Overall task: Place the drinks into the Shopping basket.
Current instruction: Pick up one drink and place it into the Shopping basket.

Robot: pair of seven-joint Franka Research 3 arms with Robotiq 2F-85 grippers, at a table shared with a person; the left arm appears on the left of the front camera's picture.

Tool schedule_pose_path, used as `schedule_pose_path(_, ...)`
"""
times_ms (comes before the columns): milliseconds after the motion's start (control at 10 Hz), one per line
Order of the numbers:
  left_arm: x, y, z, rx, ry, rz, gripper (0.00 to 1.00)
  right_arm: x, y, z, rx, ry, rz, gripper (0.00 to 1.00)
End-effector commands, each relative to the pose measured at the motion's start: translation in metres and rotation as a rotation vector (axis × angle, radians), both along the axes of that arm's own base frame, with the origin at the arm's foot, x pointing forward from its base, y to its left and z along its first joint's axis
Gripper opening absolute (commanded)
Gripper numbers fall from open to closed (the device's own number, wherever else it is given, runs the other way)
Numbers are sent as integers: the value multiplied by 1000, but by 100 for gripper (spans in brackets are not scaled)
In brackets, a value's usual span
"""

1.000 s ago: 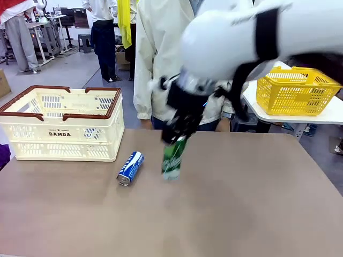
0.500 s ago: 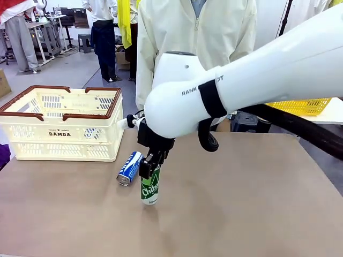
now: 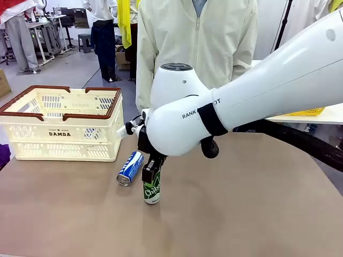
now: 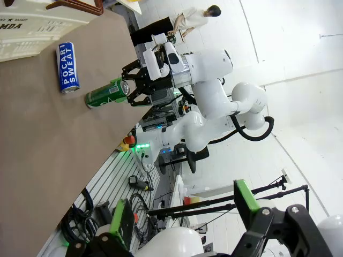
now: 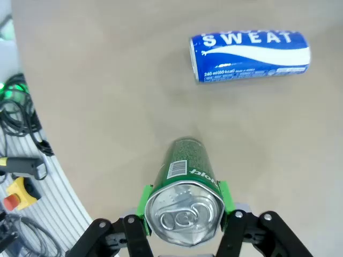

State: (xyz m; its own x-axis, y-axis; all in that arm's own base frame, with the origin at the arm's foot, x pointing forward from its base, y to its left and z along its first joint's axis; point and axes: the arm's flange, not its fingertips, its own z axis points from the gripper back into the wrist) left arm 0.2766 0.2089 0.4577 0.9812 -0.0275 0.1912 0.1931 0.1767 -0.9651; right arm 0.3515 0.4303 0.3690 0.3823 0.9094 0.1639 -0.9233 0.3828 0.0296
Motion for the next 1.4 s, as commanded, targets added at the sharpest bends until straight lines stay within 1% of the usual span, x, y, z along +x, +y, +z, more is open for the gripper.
schedule_pose_path(0,-1,0,3,-25,-6,1,100,1,0,3,3,-28,19,56)
schedule_pose_path(100,-1,0,3,-25,-6,1,100,-1,-1,6,15,-15,25,100)
schedule_pose_path(200,-1,0,3,-25,-6,1,100,-5,-6,19,36,31,43,100)
schedule_pose_path(300,-1,0,3,-25,-6,1,100,-6,-16,43,73,72,36,100)
schedule_pose_path(400,-1,0,3,-25,-6,1,100,-2,-39,80,124,117,-12,100)
schedule_pose_path(500,-1,0,3,-25,-6,1,100,8,-76,120,173,138,-119,100)
schedule_pose_path(600,-1,0,3,-25,-6,1,100,24,-136,164,253,182,-266,100)
schedule_pose_path(700,-1,0,3,-25,-6,1,100,41,-197,191,333,269,-450,100)
schedule_pose_path(800,-1,0,3,-25,-6,1,100,55,-261,205,452,350,-643,100)
schedule_pose_path(900,-1,0,3,-25,-6,1,100,62,-323,204,586,472,-789,100)
schedule_pose_path(1000,-1,0,3,-25,-6,1,100,58,-384,191,729,566,-887,100)
schedule_pose_path(1100,-1,0,3,-25,-6,1,100,45,-446,171,937,695,-892,100)
schedule_pose_path(1200,-1,0,3,-25,-6,1,100,33,-500,146,1123,777,-873,100)
schedule_pose_path(1300,-1,0,3,-25,-6,1,100,18,-550,116,1294,847,-942,100)
